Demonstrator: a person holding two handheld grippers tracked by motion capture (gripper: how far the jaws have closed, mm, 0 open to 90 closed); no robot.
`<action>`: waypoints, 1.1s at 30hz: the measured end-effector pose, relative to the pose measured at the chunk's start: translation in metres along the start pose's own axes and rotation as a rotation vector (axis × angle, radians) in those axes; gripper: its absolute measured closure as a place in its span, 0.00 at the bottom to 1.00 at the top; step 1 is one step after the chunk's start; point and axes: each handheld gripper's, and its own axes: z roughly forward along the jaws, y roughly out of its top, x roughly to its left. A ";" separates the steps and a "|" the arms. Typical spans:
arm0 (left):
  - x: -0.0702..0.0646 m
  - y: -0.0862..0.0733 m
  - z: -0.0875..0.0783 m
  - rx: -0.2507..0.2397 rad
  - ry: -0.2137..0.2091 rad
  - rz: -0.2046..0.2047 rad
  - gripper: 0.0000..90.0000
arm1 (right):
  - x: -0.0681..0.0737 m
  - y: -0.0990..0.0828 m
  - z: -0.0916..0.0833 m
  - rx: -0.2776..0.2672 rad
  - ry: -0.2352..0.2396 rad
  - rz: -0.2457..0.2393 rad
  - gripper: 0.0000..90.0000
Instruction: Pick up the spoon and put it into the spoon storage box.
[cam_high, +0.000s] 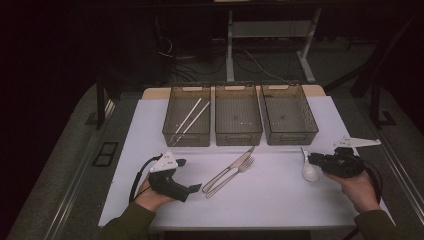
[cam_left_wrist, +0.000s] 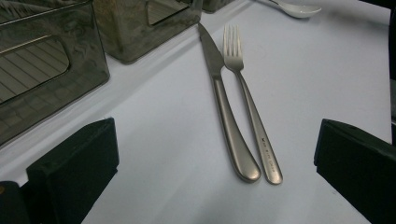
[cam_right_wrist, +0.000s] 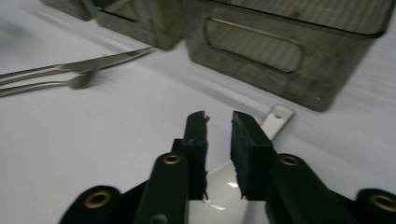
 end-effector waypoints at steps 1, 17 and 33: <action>0.000 0.000 0.000 0.000 -0.001 0.000 0.00 | -0.003 0.001 0.001 0.005 -0.003 0.005 0.93; 0.000 0.000 0.002 0.003 -0.010 -0.002 0.00 | -0.030 0.018 0.035 0.069 -0.094 0.014 0.99; 0.000 -0.001 0.003 0.007 -0.015 -0.006 0.00 | -0.021 0.029 0.067 0.137 -0.078 -0.029 0.99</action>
